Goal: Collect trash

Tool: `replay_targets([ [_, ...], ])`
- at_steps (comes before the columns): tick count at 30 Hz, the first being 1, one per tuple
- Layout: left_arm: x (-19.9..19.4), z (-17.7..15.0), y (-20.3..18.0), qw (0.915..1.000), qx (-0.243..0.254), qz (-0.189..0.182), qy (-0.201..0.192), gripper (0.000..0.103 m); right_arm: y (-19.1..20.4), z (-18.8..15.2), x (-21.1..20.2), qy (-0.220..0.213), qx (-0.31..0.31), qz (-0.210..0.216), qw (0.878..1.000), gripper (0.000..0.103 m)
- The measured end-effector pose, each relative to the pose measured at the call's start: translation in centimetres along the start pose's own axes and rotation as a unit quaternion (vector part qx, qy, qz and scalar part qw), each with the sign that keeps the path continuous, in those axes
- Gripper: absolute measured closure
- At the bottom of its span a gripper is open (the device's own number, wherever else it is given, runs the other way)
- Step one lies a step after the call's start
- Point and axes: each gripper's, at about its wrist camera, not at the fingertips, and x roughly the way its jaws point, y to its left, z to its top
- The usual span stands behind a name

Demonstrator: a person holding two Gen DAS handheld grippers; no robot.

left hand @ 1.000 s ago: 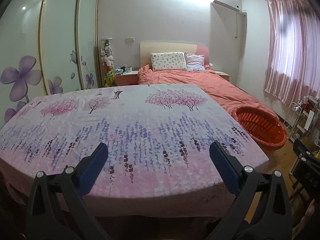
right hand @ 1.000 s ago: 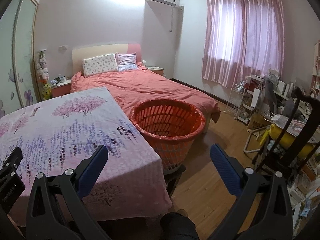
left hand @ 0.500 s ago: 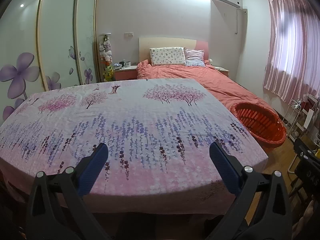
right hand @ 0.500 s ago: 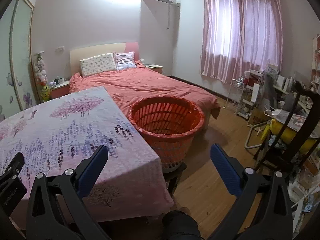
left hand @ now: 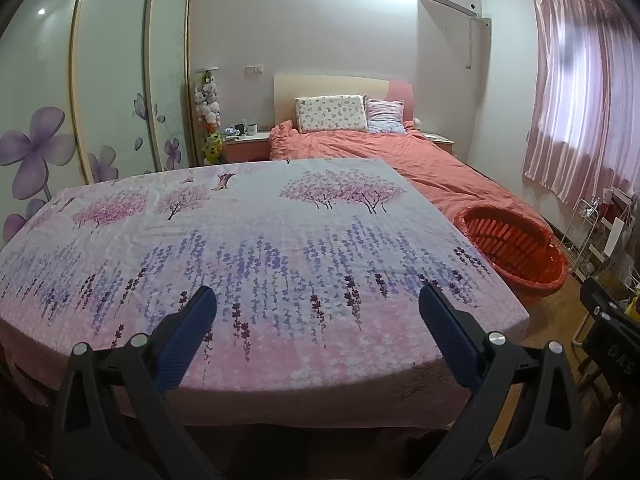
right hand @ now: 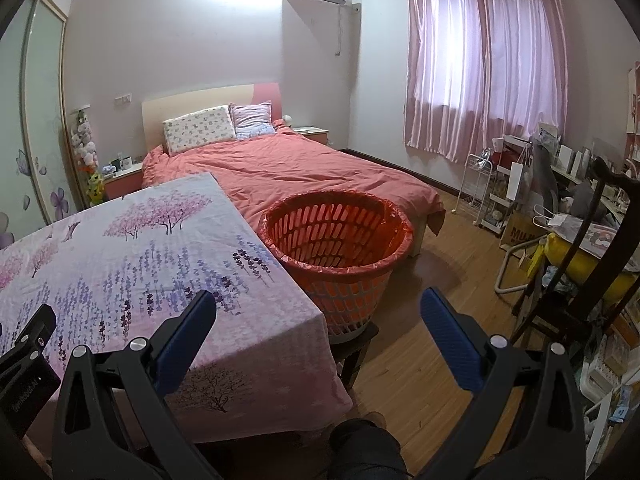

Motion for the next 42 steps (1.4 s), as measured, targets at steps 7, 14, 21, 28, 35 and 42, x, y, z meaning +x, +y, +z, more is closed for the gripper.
replay_targets([
  [7,-0.8,0.6,-0.5,0.9997,0.010,0.010,-0.020,0.004,0.0,0.0,0.0,0.000,0.001,0.000,1.000,0.002],
  [14,-1.1,0.8,-1.1,0.9996,0.017,0.005,-0.022,0.004,0.0,0.1,0.0,0.000,0.001,0.000,1.000,0.002],
  [21,-1.1,0.8,-1.2,0.9997,0.015,-0.013,-0.014,0.004,0.0,0.1,0.0,0.001,0.001,0.000,1.000,0.002],
  [28,-1.2,0.7,-1.4,0.9997,0.017,-0.009,-0.017,0.004,0.0,0.1,0.0,0.000,0.001,0.001,1.000,0.002],
  [35,-1.3,0.7,-1.3,0.9997,0.017,-0.007,-0.018,0.004,0.0,0.1,0.0,0.001,0.001,0.000,1.000,0.002],
  [42,-1.3,0.7,-1.2,0.9997,0.017,-0.008,-0.018,0.004,0.0,0.1,0.0,0.001,0.001,0.000,1.000,0.002],
])
